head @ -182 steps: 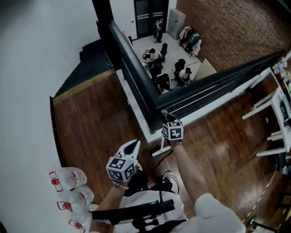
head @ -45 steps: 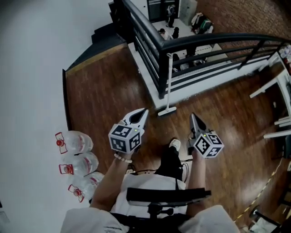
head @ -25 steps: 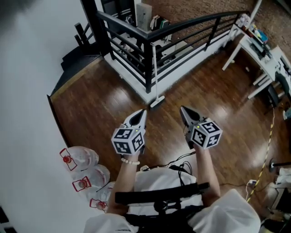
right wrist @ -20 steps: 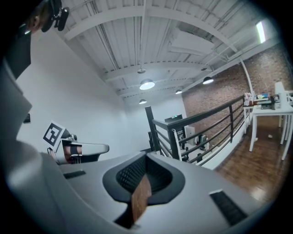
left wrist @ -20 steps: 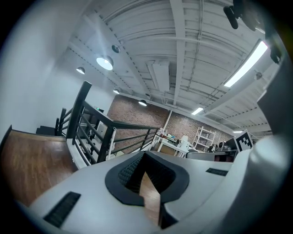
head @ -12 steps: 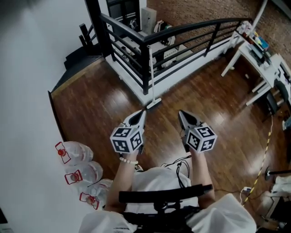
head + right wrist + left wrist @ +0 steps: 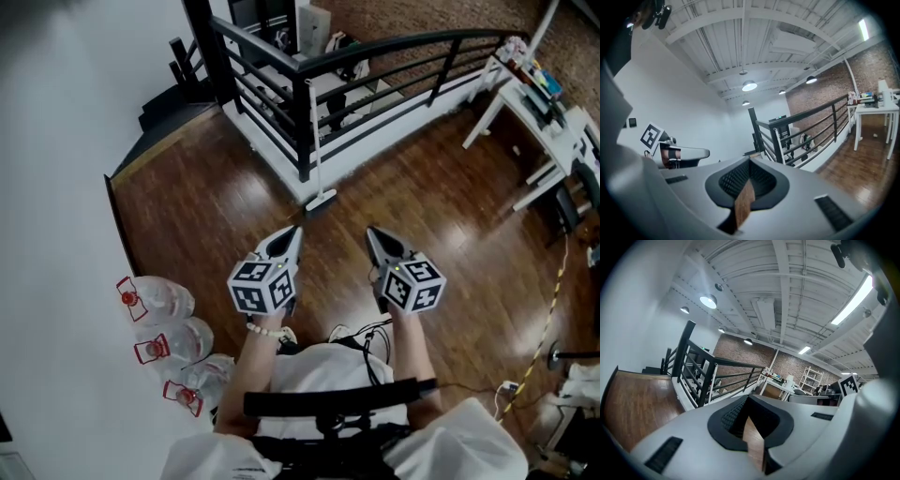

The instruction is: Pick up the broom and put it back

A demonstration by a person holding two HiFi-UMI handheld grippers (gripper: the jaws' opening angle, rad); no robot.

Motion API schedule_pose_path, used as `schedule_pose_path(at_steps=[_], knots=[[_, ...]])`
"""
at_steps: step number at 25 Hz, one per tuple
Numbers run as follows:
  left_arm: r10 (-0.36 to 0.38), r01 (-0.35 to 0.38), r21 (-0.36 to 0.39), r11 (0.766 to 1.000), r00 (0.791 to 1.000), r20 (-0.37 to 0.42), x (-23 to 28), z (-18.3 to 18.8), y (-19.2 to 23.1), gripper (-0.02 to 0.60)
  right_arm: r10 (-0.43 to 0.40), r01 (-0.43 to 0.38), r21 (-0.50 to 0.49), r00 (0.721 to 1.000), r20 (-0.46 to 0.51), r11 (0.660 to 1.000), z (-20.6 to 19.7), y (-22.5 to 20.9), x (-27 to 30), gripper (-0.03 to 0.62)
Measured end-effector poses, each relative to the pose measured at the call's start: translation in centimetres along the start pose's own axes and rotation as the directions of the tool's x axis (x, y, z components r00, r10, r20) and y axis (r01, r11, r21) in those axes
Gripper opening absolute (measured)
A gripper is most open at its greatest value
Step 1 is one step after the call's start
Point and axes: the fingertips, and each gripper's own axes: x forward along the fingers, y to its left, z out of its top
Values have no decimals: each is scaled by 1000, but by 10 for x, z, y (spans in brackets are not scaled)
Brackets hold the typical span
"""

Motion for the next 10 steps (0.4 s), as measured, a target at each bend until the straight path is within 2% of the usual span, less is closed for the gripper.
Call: schedule_pose_path(at_steps=[10], knots=[[12, -12, 3, 1000, 1000, -6, -10, -3, 7, -3, 11, -11, 4, 1000, -5, 1000, -5, 10, 4, 9]])
